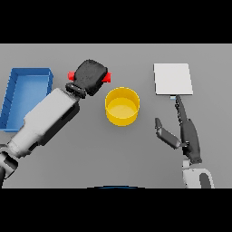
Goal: Pick up the red beaker and tilt it to pour out 1 green nut into yellow bowl. Pick up the yellow bowl and place it on the metallic measuring scale.
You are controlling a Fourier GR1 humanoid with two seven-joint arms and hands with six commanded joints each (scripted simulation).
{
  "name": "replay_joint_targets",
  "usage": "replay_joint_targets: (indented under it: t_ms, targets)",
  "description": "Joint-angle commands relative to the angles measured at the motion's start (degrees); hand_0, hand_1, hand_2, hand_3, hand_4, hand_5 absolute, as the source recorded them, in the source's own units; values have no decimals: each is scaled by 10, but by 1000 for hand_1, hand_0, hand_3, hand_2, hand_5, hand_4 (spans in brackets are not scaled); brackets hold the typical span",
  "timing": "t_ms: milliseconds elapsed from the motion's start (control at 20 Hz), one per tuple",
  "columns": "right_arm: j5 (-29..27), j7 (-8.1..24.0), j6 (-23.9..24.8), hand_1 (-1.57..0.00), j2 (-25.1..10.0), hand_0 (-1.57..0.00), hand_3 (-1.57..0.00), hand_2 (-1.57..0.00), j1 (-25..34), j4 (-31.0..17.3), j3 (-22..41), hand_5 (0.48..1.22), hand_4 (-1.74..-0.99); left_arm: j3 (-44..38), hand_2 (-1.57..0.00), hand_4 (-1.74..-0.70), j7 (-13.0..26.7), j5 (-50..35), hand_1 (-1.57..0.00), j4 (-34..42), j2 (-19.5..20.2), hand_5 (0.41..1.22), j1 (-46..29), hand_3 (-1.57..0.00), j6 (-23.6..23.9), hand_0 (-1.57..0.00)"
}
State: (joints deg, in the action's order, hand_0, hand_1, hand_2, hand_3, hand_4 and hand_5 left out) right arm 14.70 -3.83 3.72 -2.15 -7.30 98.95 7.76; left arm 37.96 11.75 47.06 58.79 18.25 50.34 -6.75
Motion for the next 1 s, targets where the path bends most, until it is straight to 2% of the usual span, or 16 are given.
replay_joint_targets:
  t_ms: [0, 100, 300, 350, 400, 500, 650, 950]
  targets:
    - [-3, -2, 1, 1, 0, 1, 1, 1, 2, -8, -5, 690, -1287, 15, -1571, -1687, -3, 10, -1571, -9, 2, 1211, 15, -1391, -15, -1571]
    - [-4, -19, 5, 1, 5, 1, 1, 1, -6, -13, -4, 678, -1292, 45, -1571, -1701, -23, 26, -1571, -33, 0, 1215, 42, -1277, -31, -1571]
    - [-24, -15, 0, 1, 12, 1, 1, 1, -2, -7, -10, 653, -1294, 108, -1571, -1723, -61, 65, -1571, -57, -2, 1218, 86, -1451, -62, -1571]
    - [-22, -15, 2, 1, 10, 1, 1, 1, -3, -10, -12, 648, -1291, 125, -1571, -1726, -56, 77, -1571, -65, -12, 1219, 90, -1475, -64, -1571]
    - [-21, -18, 2, 1, 10, 1, 1, 1, -4, -6, -10, 644, -1290, 141, -1571, -1729, -66, 87, -1571, -76, -11, 1219, 100, -1494, -73, -1571]
    - [-20, -4, 4, 1, 12, 1, 1, 1, 0, -12, -12, 634, -1291, 171, -1571, -1734, -73, 106, -1571, -77, -8, 1220, 116, -1522, -89, -1571]
    - [-13, -11, 9, 1, 12, 1, 1, 1, -6, -9, -9, 627, -1288, 207, -1571, -1737, -85, 127, -1571, -79, -4, 1220, 142, -1546, -109, -1571]
    - [1, -4, 17, 1, 14, 1, 1, 1, -5, -17, -5, 586, -1260, 267, -1571, -1737, -105, 163, -1571, -119, -19, 1221, 190, -1564, -109, -1571]
